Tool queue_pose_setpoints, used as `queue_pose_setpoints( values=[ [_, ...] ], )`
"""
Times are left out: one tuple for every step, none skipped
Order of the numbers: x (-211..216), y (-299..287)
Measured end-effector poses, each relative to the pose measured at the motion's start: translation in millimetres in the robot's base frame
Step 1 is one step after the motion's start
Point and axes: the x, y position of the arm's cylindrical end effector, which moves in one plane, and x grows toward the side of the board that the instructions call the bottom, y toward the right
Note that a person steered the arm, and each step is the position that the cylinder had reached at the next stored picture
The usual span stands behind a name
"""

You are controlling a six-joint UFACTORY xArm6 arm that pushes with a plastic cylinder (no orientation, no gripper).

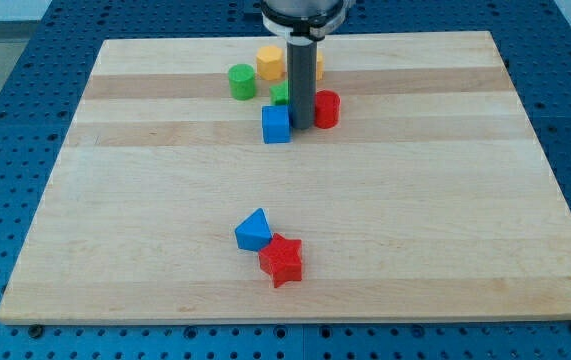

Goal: Point your arm at the left of the green star

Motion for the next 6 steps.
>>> queue_pose_setpoints(
  values=[
    [-3,0],
    [24,0],
    [71,10],
    [82,-14],
    [54,-63],
    [4,-67]
  ],
)
